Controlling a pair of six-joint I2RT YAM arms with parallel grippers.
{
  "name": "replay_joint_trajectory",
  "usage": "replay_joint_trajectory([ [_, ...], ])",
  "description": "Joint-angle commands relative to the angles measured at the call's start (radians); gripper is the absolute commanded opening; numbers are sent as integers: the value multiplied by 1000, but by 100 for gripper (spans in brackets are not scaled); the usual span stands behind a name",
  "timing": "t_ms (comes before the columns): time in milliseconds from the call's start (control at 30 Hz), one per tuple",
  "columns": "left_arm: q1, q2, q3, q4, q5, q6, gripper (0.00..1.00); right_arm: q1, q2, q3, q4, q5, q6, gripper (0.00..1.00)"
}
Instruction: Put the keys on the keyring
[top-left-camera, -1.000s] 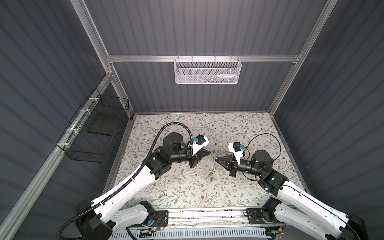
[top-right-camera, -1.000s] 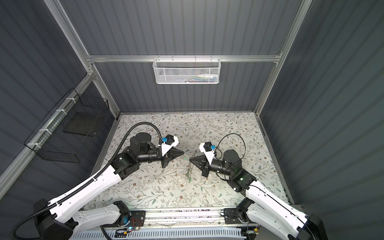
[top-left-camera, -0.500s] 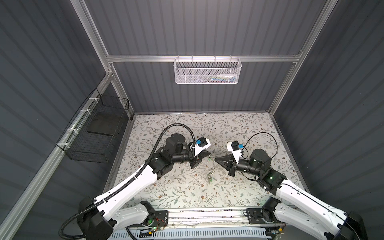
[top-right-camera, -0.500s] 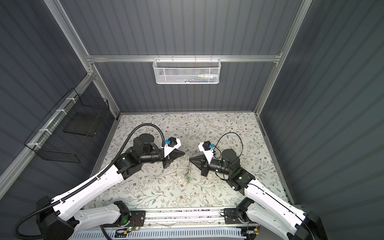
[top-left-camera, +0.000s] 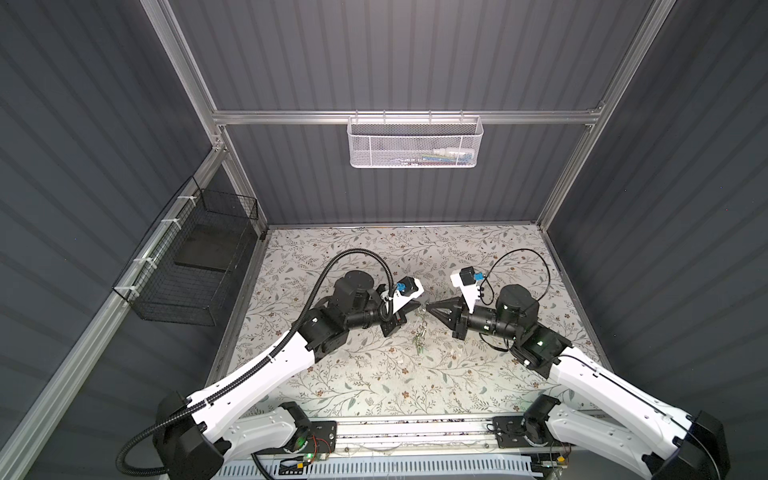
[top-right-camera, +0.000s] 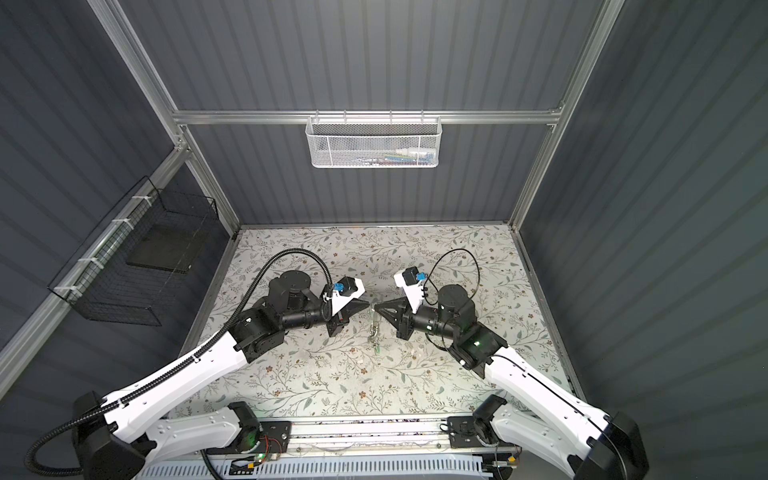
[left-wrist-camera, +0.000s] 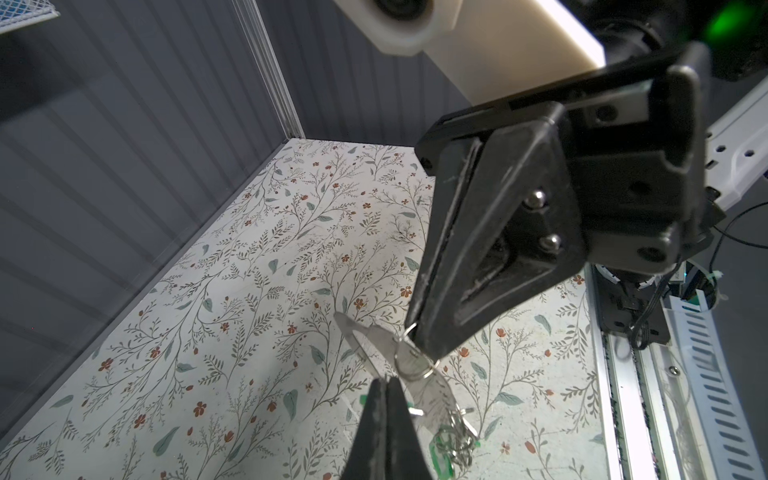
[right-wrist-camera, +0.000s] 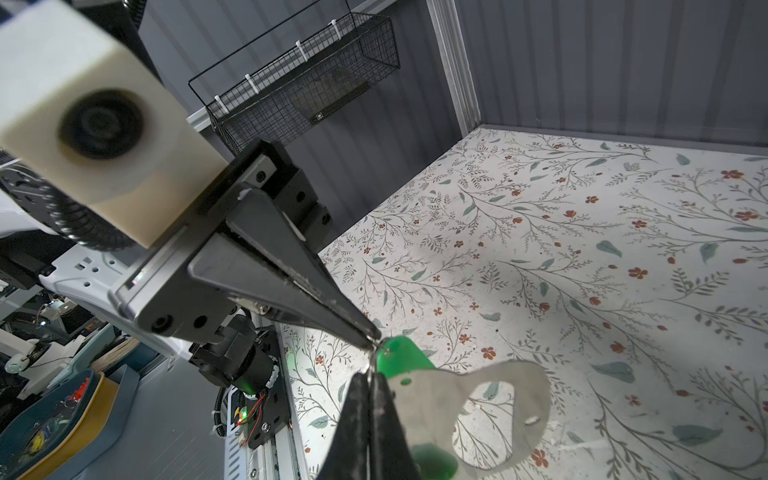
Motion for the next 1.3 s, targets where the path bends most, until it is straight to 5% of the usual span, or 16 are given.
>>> replay_joint_trajectory([
  [0, -5, -29, -5, 10, -18, 22, 0, 1, 3, 33, -8, 9, 21, 0],
  [1267, -36, 5, 14, -44, -34, 58, 0, 1, 56, 92, -31, -40, 72, 0],
])
